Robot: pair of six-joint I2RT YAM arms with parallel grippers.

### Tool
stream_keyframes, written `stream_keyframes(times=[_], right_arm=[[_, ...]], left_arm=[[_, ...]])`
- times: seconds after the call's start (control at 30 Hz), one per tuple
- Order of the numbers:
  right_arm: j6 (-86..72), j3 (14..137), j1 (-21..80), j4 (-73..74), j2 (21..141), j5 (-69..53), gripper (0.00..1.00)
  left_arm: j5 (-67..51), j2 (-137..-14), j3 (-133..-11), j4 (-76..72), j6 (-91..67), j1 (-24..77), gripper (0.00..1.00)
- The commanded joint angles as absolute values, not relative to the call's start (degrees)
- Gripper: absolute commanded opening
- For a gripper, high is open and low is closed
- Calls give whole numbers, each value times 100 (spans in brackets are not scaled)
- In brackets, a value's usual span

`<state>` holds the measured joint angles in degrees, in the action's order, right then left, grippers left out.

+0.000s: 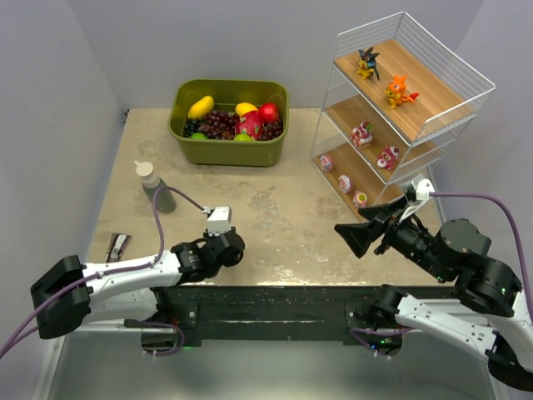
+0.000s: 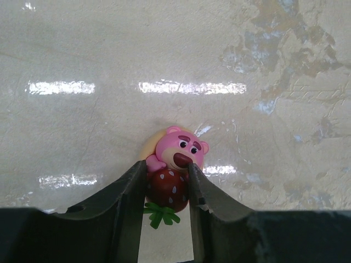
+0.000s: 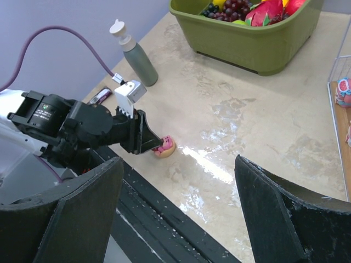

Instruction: Place and organize the plastic toys onto the shelf

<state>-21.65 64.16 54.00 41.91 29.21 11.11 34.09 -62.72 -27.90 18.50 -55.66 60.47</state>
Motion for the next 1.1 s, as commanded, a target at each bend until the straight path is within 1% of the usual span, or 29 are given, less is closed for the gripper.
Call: stream_keyframes(times=[0.0, 0.13, 0.23, 0.4, 0.43, 0.47, 0.57, 0.67, 0.7, 0.73, 0.8, 0.83, 0.93, 1.07], right_arm=[[-2162, 6688, 5414, 4192, 2909, 1301, 86], [-2145, 6776, 5414, 4245, 2874, 1380, 86], [-2118, 6864, 5414, 4306, 2865, 1433, 86], [-2092, 7066, 5423, 4403, 2839, 1590, 86], [-2092, 7101, 5414, 4429, 2821, 1626, 86], [-2074, 7136, 5423, 4482, 2813, 1643, 86], [-2039, 7347, 5414, 4614, 2769, 1836, 86], [-1995, 7514, 5414, 4667, 2672, 2100, 86], [-1978, 7549, 5414, 4684, 2637, 2144, 86], [-1978, 7585, 5405, 4702, 2628, 2232, 86], [-1969, 7664, 5414, 4720, 2602, 2267, 86], [-1977, 7673, 5405, 4720, 2593, 2294, 86], [-1977, 7673, 5414, 4737, 2593, 2329, 86], [-1986, 7699, 5414, 4807, 2619, 2382, 86]], left_arm=[[3586, -6328, -3357, 1389, -4897, 6073, 0], [3472, -6556, -3884, 863, -4150, 6073, 0], [3323, -6872, -4498, 625, -3561, 6064, 0], [2980, -7696, -5878, 457, -2699, 5890, 0], [2823, -7847, -6089, 483, -2646, 5784, 0], [2360, -7997, -6552, 536, -2585, 5653, 0], [1725, -8821, -7512, 729, -2348, 5196, 0], [1189, -9463, -8540, 887, -1874, 5072, 0], [1117, -9605, -8804, 983, -1768, 5063, 0], [1021, -9754, -9320, 1054, -1636, 5054, 0], [915, -10203, -9832, 1290, -1311, 4992, 0], [853, -10343, -10331, 1370, -1101, 4966, 0], [712, -10766, -11019, 1485, -626, 4922, 0], [704, -11073, -11460, 1398, -273, 4817, 0]])
